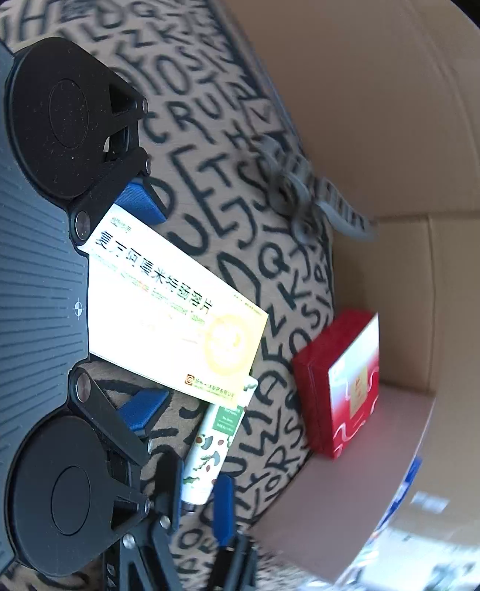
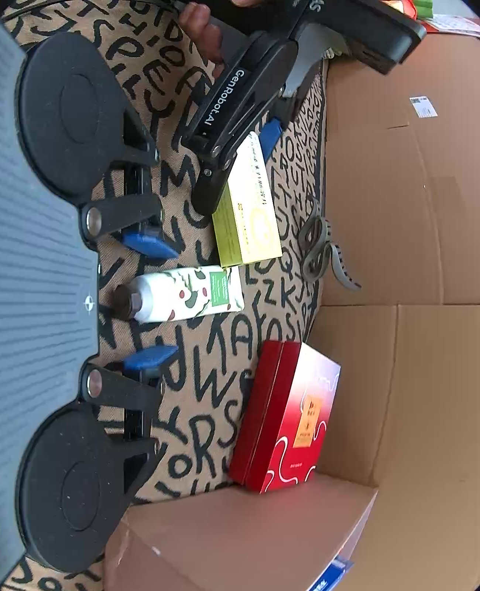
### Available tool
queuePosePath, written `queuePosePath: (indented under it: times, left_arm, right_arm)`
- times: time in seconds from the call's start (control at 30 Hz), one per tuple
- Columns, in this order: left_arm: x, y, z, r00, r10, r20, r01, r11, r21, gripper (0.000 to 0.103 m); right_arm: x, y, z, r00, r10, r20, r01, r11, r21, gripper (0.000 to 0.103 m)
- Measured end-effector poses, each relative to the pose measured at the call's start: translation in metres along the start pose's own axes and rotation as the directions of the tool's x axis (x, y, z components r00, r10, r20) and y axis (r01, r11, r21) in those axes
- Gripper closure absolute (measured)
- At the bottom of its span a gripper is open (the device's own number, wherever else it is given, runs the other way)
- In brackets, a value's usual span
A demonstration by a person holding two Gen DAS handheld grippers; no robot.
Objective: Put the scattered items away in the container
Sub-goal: 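Lift the hand cream tube with the right tool while the left tool lifts the yellow-green box, then carry the tube with the right tool while the left tool carries the yellow-green box over the container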
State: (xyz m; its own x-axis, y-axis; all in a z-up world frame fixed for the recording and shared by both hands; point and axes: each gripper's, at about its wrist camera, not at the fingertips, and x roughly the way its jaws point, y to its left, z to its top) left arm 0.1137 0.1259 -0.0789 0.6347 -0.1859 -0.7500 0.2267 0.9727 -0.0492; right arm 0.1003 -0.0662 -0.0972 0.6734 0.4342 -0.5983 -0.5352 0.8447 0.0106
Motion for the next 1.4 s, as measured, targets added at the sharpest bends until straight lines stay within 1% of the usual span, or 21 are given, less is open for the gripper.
queuePosePath:
  times: [0.03, 0.07, 0.13, 0.2, 0.23, 0.3, 0.33, 0.4, 0.43, 0.5, 0.57, 0.63, 0.87, 0.9, 0.93, 1.03, 1.07, 1.17, 1.23, 1.27, 1.4]
  left_arm:
    - [-0.003, -0.001, -0.002, 1.0, 0.019, -0.006, -0.019, 1.0, -0.017, 0.013]
    - [-0.006, -0.003, -0.003, 0.999, 0.036, -0.021, -0.037, 0.998, -0.046, 0.014]
    - [-0.011, -0.009, -0.004, 0.996, 0.068, -0.058, -0.074, 0.991, -0.109, 0.014]
    - [-0.017, -0.018, -0.008, 0.995, 0.069, -0.078, -0.08, 0.985, -0.151, 0.012]
    - [-0.02, -0.022, -0.011, 0.996, 0.059, -0.074, -0.07, 0.985, -0.155, 0.01]
    - [-0.019, -0.029, -0.012, 0.995, 0.074, -0.068, -0.082, 0.987, -0.138, 0.009]
    - [-0.019, -0.032, -0.013, 0.994, 0.082, -0.065, -0.09, 0.988, -0.129, 0.009]
    - [-0.016, -0.035, -0.011, 0.993, 0.099, -0.06, -0.106, 0.987, -0.125, 0.009]
    - [-0.014, -0.032, -0.009, 0.993, 0.103, -0.06, -0.111, 0.984, -0.141, 0.01]
    - [-0.01, -0.027, -0.005, 0.993, 0.102, -0.056, -0.11, 0.98, -0.166, 0.013]
    - [-0.009, -0.027, -0.003, 0.992, 0.12, -0.048, -0.126, 0.978, -0.168, 0.021]
    - [-0.008, -0.027, -0.001, 0.991, 0.13, -0.042, -0.135, 0.977, -0.165, 0.032]
    - [-0.006, -0.034, 0.001, 0.987, 0.154, -0.038, -0.158, 0.975, -0.158, 0.033]
    - [-0.006, -0.036, 0.001, 0.987, 0.158, -0.036, -0.162, 0.975, -0.154, 0.032]
    - [-0.005, -0.037, 0.001, 0.987, 0.158, -0.035, -0.162, 0.975, -0.151, 0.028]
    - [-0.004, -0.037, 0.001, 0.987, 0.155, -0.031, -0.158, 0.975, -0.156, 0.026]
    - [-0.003, -0.036, 0.001, 0.988, 0.152, -0.031, -0.155, 0.974, -0.163, 0.025]
    - [-0.003, -0.036, 0.001, 0.988, 0.152, -0.025, -0.154, 0.974, -0.166, 0.026]
    - [-0.003, -0.036, 0.001, 0.987, 0.158, -0.022, -0.159, 0.974, -0.161, 0.033]
    - [-0.003, -0.036, 0.001, 0.987, 0.157, -0.02, -0.158, 0.974, -0.161, 0.033]
    - [-0.004, -0.035, -0.001, 0.988, 0.152, -0.014, -0.152, 0.975, -0.164, 0.033]
  right_arm:
    - [0.0, 0.0, 0.001, 1.0, 0.002, 0.0, -0.002, 1.0, 0.003, 0.065]
    - [-0.001, -0.001, 0.001, 1.0, 0.007, -0.005, -0.007, 1.0, 0.012, 0.069]
    - [-0.004, -0.004, 0.002, 1.0, 0.009, -0.021, -0.008, 0.999, 0.041, 0.07]
    - [-0.01, -0.005, 0.001, 0.999, 0.018, -0.043, -0.016, 0.999, 0.045, 0.069]
    - [-0.013, -0.004, 0.0, 0.999, 0.028, -0.047, -0.026, 0.999, 0.041, 0.069]
    - [-0.019, -0.004, -0.001, 0.997, 0.049, -0.054, -0.047, 0.998, 0.033, 0.067]
    - [-0.019, -0.004, -0.001, 0.998, 0.039, -0.053, -0.037, 0.999, 0.031, 0.054]
    - [-0.016, -0.004, 0.0, 0.999, 0.003, -0.048, -0.001, 1.0, 0.027, 0.041]
    - [-0.014, -0.004, 0.001, 0.999, -0.023, -0.045, 0.024, 0.999, 0.024, 0.041]
    - [-0.008, -0.004, 0.001, 0.999, -0.025, -0.045, 0.026, 0.999, 0.024, 0.041]
    - [-0.004, -0.004, 0.001, 0.999, -0.021, -0.043, 0.022, 0.999, 0.023, 0.041]
    - [-0.004, -0.003, 0.001, 0.999, -0.021, -0.04, 0.022, 1.0, 0.02, 0.041]
    - [-0.003, -0.001, -0.003, 1.0, -0.02, -0.015, 0.02, 1.0, 0.017, 0.041]
    - [-0.004, -0.001, -0.002, 1.0, -0.023, -0.016, 0.024, 0.999, 0.029, 0.041]
    - [-0.003, -0.001, -0.002, 0.999, -0.027, -0.018, 0.027, 0.999, 0.033, 0.041]
    - [-0.003, 0.0, -0.001, 0.999, -0.03, -0.021, 0.03, 0.999, 0.029, 0.041]
    - [-0.003, 0.001, -0.001, 0.999, -0.03, -0.021, 0.03, 0.999, 0.023, 0.042]
    - [-0.004, 0.004, 0.0, 0.999, -0.026, -0.025, 0.027, 1.0, 0.009, 0.05]
    - [-0.004, 0.007, 0.001, 0.999, -0.027, -0.027, 0.027, 1.0, -0.001, 0.065]
    - [-0.004, 0.009, 0.002, 0.999, -0.028, -0.029, 0.028, 1.0, -0.006, 0.067]
    - [-0.003, 0.013, 0.003, 0.999, -0.033, -0.036, 0.033, 0.999, -0.013, 0.067]
